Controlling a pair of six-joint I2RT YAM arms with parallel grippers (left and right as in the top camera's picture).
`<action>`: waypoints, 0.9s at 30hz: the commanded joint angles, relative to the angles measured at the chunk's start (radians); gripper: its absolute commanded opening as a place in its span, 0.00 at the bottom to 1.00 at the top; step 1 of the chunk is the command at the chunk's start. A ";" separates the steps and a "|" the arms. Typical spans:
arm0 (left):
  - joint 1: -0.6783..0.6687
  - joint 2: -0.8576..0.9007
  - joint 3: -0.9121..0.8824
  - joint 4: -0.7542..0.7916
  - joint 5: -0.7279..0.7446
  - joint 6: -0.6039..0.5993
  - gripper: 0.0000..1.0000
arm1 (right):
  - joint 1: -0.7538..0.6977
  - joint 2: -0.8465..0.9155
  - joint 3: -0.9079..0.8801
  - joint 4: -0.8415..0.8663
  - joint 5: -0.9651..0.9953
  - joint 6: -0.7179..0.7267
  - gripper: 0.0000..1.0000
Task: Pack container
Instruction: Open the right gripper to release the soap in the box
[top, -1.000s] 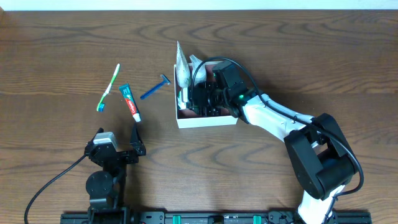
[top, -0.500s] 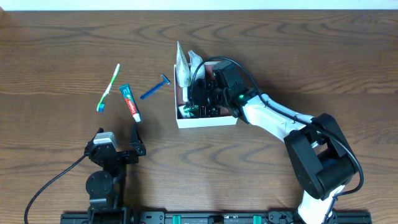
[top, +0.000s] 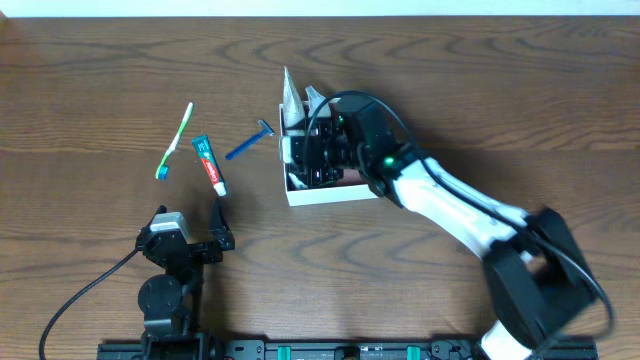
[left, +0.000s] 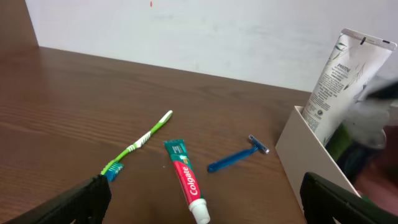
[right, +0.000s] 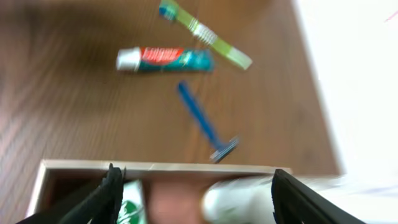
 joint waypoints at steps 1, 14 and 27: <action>0.003 -0.002 -0.016 -0.037 -0.008 0.013 0.98 | 0.024 -0.128 0.013 0.003 -0.012 0.043 0.75; 0.003 -0.002 -0.016 -0.037 -0.008 0.013 0.98 | 0.052 -0.425 0.013 -0.177 0.478 0.545 0.99; 0.003 -0.002 -0.016 -0.037 -0.008 0.013 0.98 | -0.011 -0.422 0.012 -0.604 0.755 0.911 0.99</action>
